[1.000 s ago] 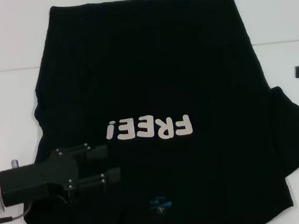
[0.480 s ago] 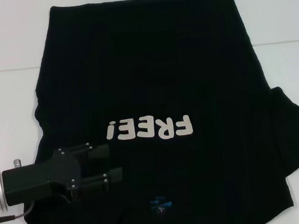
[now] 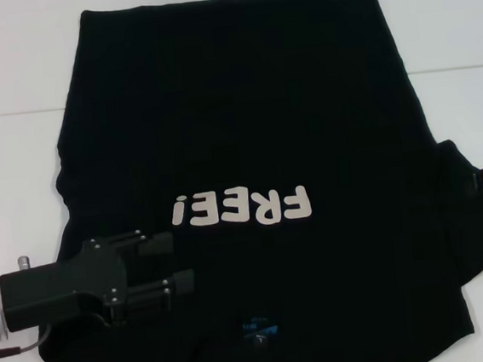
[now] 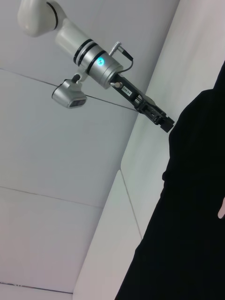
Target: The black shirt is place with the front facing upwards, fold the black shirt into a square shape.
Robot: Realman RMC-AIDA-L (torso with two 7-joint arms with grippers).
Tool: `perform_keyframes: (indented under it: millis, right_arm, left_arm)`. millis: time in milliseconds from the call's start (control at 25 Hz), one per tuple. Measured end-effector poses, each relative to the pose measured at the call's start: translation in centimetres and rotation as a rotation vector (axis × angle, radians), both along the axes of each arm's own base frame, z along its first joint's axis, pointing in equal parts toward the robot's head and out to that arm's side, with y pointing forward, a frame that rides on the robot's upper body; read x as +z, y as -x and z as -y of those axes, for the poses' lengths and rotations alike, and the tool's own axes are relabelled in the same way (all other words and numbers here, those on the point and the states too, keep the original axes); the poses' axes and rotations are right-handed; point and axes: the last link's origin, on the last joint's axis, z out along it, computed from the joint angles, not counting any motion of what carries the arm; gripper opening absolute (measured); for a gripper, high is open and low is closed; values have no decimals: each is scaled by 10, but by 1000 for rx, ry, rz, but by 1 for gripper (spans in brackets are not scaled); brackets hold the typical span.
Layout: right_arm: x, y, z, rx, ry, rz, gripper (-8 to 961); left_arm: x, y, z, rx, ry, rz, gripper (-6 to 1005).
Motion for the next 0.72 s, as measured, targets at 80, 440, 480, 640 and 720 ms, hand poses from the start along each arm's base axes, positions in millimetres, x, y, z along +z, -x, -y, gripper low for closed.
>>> perform_keyframes:
  millis: [80, 440, 480, 640, 720]
  right_arm:
    - [-2, 1, -1, 4, 0, 0, 915]
    - [-13, 8, -4, 33, 46, 49, 819]
    - [-13, 9, -4, 34, 48, 51, 787]
    - [-14, 10, -5, 30, 48, 51, 605]
    - [-14, 10, -5, 29, 49, 52, 506]
  left_arm:
    - [0, 0, 0, 1, 0, 0, 701]
    - [1, 1, 0, 3, -2, -1, 701]
    - [1, 1, 0, 3, -3, -1, 701]
    - [1, 1, 0, 5, -1, -1, 700]
    - [2, 1, 0, 5, -2, -1, 700]
